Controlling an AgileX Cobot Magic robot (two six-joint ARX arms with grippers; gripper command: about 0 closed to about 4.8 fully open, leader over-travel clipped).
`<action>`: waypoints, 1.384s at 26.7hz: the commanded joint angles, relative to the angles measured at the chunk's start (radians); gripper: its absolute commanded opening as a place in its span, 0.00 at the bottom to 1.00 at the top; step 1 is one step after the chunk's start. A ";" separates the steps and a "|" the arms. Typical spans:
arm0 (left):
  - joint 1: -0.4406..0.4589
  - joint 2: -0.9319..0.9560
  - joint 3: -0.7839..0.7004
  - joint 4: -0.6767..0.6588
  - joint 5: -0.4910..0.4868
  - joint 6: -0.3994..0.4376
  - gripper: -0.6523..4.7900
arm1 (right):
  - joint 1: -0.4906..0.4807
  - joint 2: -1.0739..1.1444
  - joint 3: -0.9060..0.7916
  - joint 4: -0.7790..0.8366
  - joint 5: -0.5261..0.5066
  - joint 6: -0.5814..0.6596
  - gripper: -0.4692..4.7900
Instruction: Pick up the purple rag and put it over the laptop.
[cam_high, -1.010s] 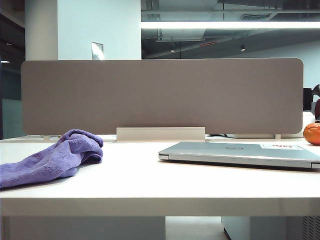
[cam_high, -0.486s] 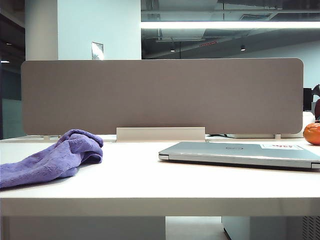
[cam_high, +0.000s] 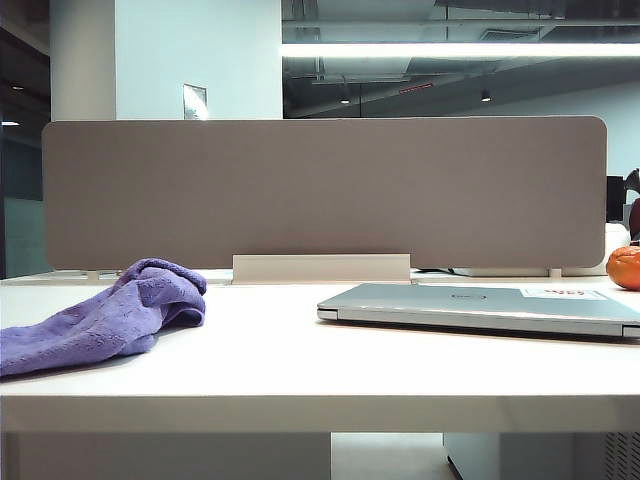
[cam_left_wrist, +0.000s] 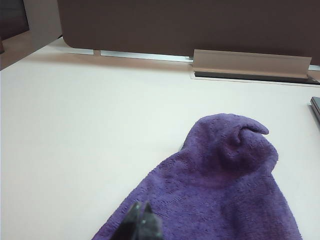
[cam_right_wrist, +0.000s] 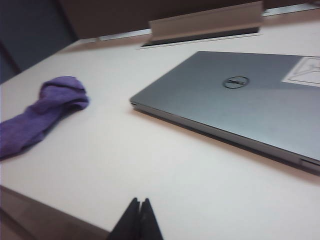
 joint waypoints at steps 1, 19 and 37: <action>-0.002 0.001 0.003 0.006 0.002 -0.003 0.11 | 0.000 -0.002 -0.005 0.041 -0.123 0.029 0.07; -0.002 0.001 0.010 0.045 0.008 -0.225 0.11 | 0.000 -0.002 -0.006 0.040 -0.247 0.029 0.07; -0.002 0.534 0.301 0.226 0.137 -0.275 0.11 | 0.000 -0.002 -0.006 0.049 -0.240 0.028 0.07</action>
